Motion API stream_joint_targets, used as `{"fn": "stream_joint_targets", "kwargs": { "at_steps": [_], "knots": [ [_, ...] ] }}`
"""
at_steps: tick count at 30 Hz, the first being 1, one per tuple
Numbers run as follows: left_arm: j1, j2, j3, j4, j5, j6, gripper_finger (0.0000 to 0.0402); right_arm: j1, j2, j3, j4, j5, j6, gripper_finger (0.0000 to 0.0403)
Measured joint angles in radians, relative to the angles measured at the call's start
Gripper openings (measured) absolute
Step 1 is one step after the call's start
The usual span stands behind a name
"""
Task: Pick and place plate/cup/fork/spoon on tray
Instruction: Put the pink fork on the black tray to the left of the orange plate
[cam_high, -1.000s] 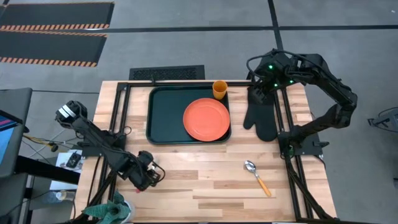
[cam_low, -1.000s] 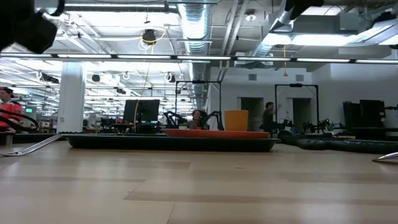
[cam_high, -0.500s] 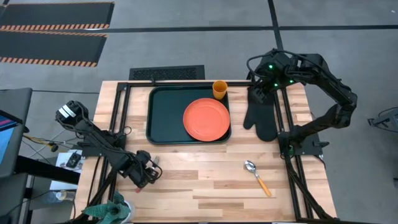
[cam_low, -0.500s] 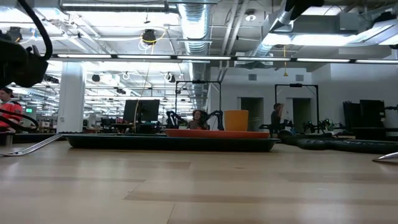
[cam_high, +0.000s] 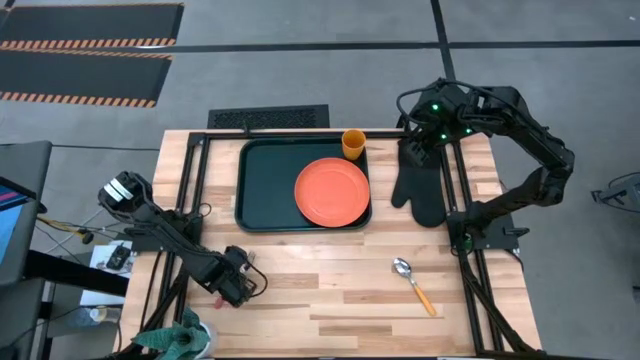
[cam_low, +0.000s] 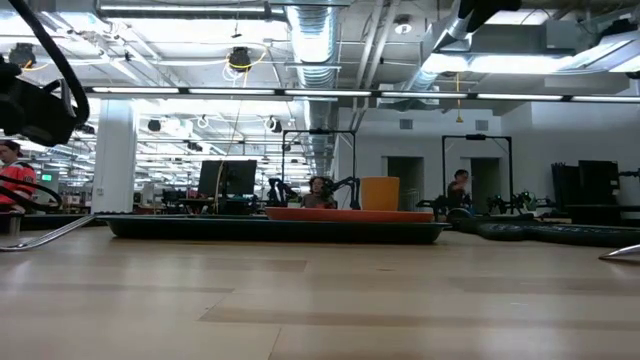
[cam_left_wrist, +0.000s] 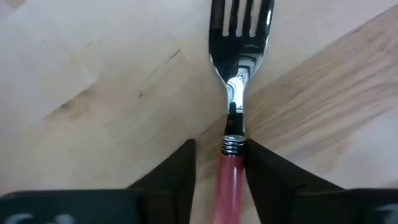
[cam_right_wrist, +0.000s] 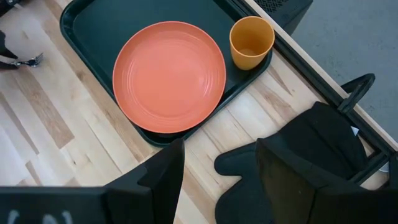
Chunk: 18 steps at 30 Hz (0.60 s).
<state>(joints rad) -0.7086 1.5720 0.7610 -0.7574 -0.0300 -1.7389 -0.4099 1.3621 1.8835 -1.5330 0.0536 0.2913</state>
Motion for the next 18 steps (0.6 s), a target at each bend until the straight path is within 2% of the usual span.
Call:
{"fn": "stream_joint_targets", "kwargs": {
  "at_steps": [6,10,18],
  "knots": [
    [0.036,-0.003,0.016,0.021,0.009,0.039,0.0026,0.000,0.000,0.000,0.000,0.000,-0.001,0.0220],
    [0.056,-0.010,0.022,0.033,0.011,-0.024,0.0024,0.000,0.000,0.000,0.000,0.000,-0.004,0.0220],
    [0.131,-0.056,0.107,0.033,-0.057,-0.064,0.0024,0.000,0.000,0.000,0.000,0.000,-0.037,0.0221]
  ]
}}
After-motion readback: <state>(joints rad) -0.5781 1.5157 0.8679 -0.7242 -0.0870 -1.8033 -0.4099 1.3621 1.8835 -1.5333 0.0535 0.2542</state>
